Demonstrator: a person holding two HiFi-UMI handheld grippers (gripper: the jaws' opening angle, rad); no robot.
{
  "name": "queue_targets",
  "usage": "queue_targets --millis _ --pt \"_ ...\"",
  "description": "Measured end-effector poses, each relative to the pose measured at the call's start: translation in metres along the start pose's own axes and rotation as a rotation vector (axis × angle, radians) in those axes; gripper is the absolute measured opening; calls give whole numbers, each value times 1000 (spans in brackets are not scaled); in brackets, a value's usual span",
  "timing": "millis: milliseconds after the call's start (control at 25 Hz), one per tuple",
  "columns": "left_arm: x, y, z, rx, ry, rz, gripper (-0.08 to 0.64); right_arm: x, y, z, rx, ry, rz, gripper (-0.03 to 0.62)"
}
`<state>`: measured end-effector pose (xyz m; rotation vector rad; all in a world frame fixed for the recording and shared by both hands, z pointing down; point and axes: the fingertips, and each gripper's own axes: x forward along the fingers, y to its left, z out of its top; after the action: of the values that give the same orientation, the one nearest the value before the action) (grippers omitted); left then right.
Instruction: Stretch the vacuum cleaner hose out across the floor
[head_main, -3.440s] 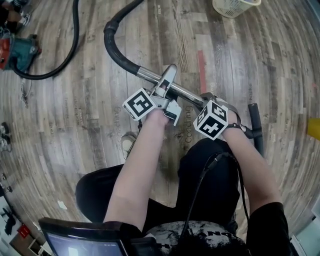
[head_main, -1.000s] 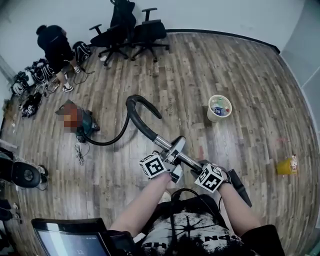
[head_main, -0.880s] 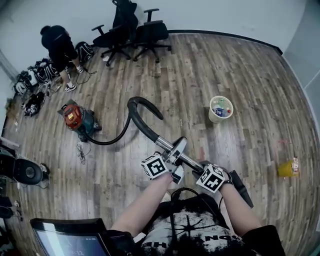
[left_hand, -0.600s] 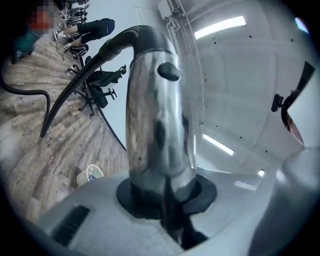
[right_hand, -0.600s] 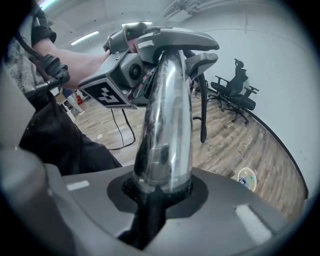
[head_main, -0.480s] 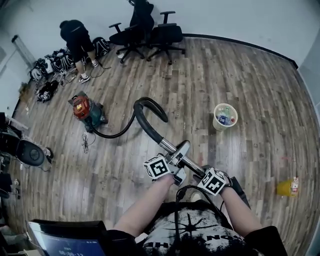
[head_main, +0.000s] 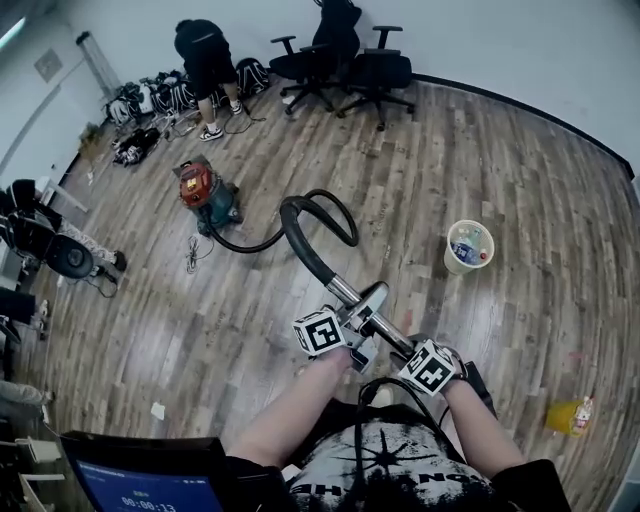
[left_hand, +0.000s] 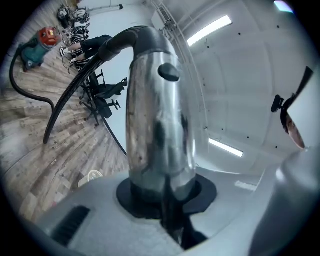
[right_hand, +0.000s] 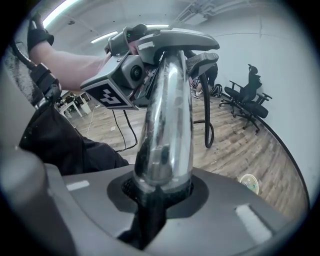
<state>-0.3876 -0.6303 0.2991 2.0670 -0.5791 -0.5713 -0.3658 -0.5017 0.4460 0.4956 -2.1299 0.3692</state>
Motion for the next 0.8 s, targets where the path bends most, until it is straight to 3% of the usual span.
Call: queue_targets --millis 320,800 --pt "-1 -6 5 -2 -21 21 61 -5 2 4 -21 -2 27 76" --pt "-20 2 -3 -3 -43 -4 58 12 14 -2 -17 -1 -16 75"
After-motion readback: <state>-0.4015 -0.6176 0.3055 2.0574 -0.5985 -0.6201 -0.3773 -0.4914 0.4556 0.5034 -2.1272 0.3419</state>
